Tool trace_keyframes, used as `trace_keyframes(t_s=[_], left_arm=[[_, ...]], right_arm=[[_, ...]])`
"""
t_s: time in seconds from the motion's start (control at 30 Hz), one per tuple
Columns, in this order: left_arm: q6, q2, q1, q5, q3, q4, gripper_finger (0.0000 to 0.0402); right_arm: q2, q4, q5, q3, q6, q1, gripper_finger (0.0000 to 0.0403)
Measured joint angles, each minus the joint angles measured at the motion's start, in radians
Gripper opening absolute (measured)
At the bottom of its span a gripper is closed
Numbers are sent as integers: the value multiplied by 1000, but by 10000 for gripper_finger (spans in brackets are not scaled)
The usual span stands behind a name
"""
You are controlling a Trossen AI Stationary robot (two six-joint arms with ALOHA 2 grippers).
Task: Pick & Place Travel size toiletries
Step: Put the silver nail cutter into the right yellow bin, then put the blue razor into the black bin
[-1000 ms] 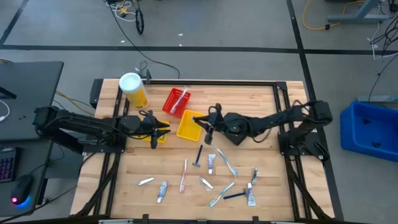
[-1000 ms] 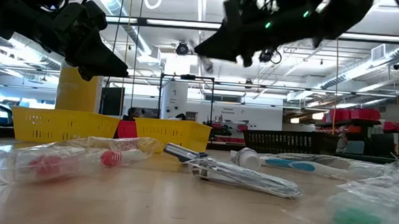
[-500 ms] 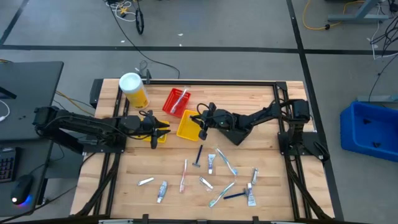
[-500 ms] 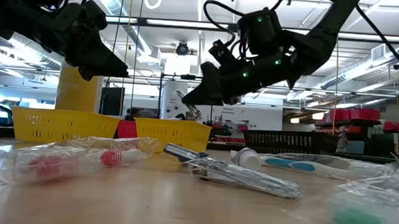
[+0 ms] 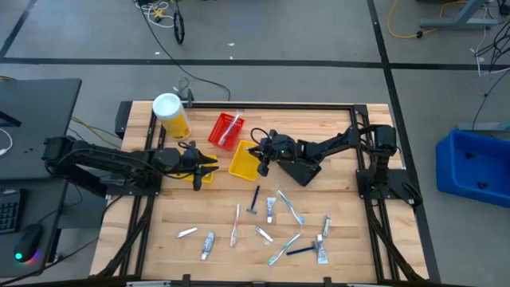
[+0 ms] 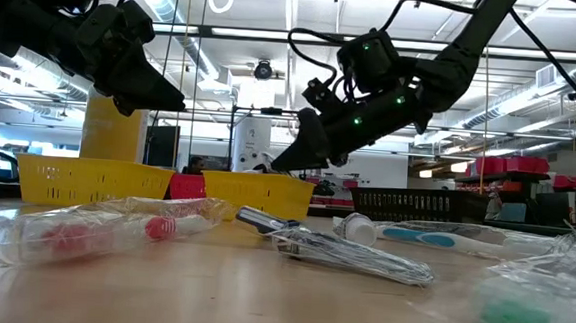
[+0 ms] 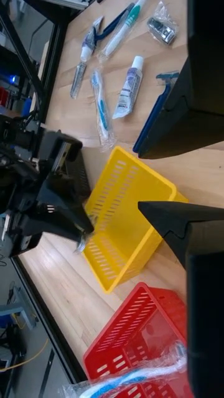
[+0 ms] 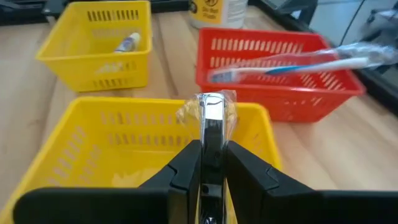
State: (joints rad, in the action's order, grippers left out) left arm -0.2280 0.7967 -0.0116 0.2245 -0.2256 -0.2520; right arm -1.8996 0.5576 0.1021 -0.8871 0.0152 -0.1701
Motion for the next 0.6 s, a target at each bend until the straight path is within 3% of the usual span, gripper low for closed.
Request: trace_keyframes(t_s=[0.2, 0.6], left_arm=[[-1, 0, 0, 0, 0, 0, 127], [-4, 0, 0, 0, 0, 0, 127]], right_arm=[[1, -24, -2, 0, -46, 3, 106], [2, -47, -2, 0, -23, 6, 211]])
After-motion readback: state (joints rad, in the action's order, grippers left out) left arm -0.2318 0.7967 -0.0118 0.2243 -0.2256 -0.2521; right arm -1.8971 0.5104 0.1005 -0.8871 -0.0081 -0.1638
